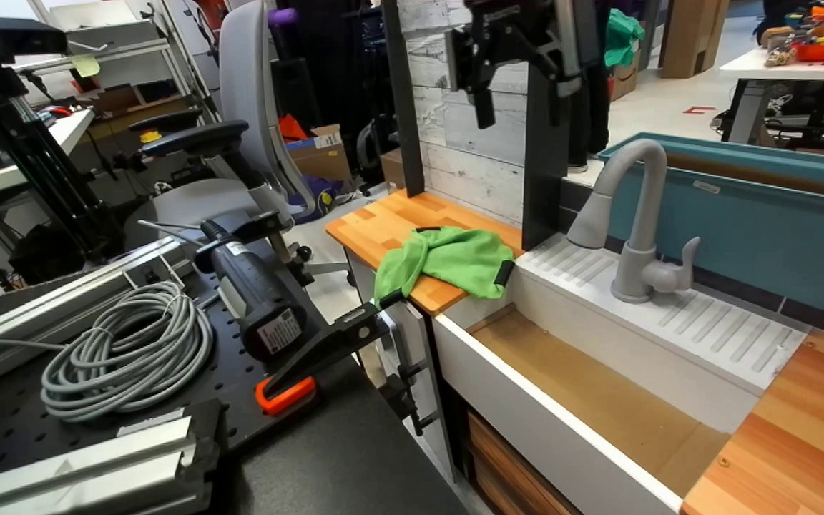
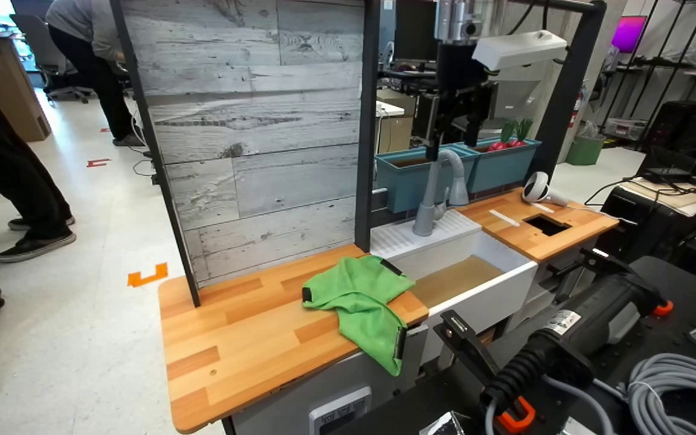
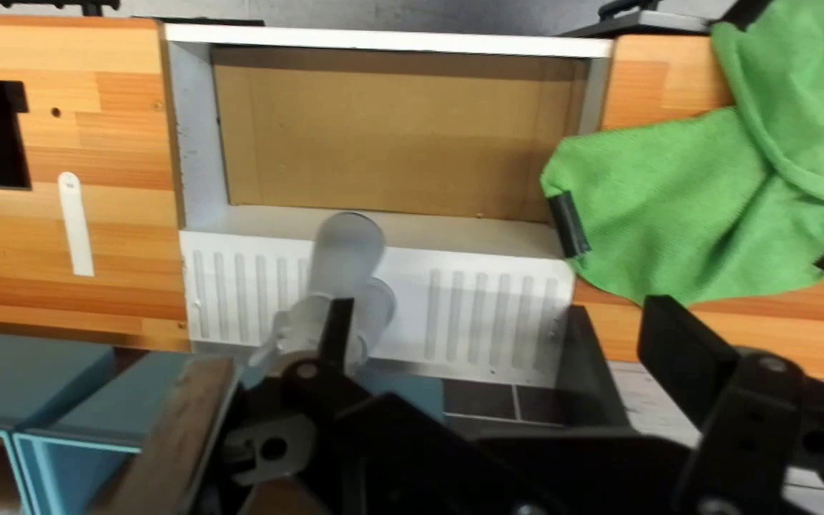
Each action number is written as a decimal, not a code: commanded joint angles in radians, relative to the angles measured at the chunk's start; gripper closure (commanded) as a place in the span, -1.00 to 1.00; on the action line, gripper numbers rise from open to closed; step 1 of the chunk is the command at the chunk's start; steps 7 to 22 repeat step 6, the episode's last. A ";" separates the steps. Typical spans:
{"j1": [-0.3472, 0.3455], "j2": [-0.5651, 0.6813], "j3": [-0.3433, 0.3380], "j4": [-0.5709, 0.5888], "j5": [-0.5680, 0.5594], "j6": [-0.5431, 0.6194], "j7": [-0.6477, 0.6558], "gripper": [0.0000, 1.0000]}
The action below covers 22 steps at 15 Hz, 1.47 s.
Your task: Turn the tap faucet to the right
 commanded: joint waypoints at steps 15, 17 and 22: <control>0.072 -0.076 0.012 -0.098 -0.030 0.057 0.108 -1.00; 0.072 -0.076 0.012 -0.098 -0.030 0.057 0.108 -1.00; 0.072 -0.076 0.012 -0.098 -0.030 0.057 0.108 -1.00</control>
